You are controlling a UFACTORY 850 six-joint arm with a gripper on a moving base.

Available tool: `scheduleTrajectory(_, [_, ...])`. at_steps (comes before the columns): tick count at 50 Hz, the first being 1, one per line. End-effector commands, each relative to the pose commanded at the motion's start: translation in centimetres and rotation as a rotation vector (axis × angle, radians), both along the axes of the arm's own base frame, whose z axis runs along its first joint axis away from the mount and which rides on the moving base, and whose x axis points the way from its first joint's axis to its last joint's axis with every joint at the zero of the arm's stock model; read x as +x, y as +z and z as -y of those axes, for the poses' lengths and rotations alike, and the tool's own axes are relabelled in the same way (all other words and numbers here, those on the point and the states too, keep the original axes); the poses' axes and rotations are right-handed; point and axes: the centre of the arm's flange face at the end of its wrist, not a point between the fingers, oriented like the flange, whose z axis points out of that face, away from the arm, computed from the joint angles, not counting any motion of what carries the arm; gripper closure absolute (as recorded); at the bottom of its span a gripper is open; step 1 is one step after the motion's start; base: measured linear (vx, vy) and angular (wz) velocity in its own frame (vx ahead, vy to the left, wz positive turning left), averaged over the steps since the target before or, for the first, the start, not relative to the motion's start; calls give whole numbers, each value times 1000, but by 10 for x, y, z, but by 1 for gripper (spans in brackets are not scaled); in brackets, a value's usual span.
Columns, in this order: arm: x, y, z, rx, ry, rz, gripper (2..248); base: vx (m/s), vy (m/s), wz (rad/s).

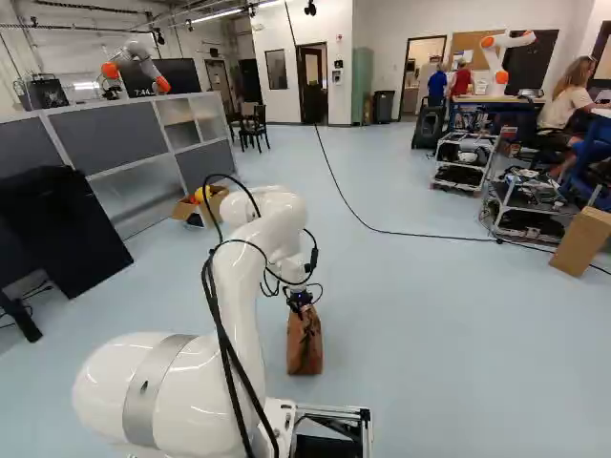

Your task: Pick up the grocery bag from the ground

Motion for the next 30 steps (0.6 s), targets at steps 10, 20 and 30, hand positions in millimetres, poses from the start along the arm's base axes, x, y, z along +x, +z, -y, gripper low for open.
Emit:
scheduleTrajectory(10, [0,15,0,0,0,3,228,0,0,0])
scheduleTrajectory(20, [-1,30,0,0,0,7,228,0,0,0])
scheduleTrajectory(30, [-2,45,0,0,0,11,228,0,0,0])
